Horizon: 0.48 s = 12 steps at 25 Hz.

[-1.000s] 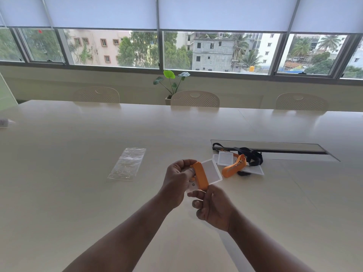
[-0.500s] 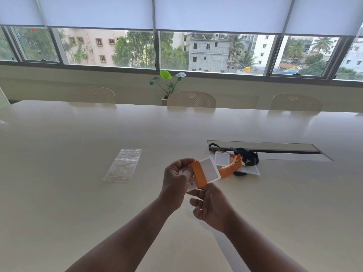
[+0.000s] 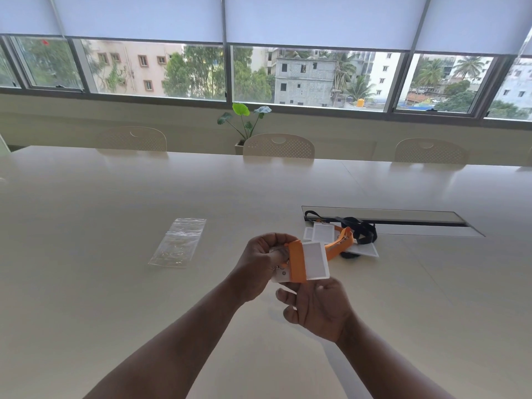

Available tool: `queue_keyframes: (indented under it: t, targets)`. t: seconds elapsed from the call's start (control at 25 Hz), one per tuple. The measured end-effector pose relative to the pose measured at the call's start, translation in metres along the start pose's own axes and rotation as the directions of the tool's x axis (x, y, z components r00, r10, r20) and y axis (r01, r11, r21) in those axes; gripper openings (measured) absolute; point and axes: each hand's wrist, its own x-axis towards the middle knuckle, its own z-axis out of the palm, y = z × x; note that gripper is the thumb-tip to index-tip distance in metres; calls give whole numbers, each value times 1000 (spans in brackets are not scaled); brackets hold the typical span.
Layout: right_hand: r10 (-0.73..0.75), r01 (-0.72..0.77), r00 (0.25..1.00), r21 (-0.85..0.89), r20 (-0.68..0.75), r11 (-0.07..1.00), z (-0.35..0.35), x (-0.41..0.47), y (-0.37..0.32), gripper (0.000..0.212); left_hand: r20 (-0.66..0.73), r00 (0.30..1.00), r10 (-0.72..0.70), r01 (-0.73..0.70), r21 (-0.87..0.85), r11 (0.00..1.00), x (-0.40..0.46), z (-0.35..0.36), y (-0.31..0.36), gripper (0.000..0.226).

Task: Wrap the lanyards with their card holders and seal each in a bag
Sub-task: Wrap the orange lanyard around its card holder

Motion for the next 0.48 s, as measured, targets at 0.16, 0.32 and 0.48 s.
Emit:
queue_keyframes:
  t: [0.16,0.32,0.48]
  targets:
    - [-67,58,990,-76,-124,995,6,4,0,46,-67,995,-67,61,-80,995,3,-5,-3,23]
    - [-317,180,918,-461,-240,869,13,13,6,46,-201,974,-101,72,-142,987,9,-3,-7,19]
    - [-416,174,885,-679,-211,714,15,16,13,31,-344,934,-93,39,-159,986,13,0,-17,18]
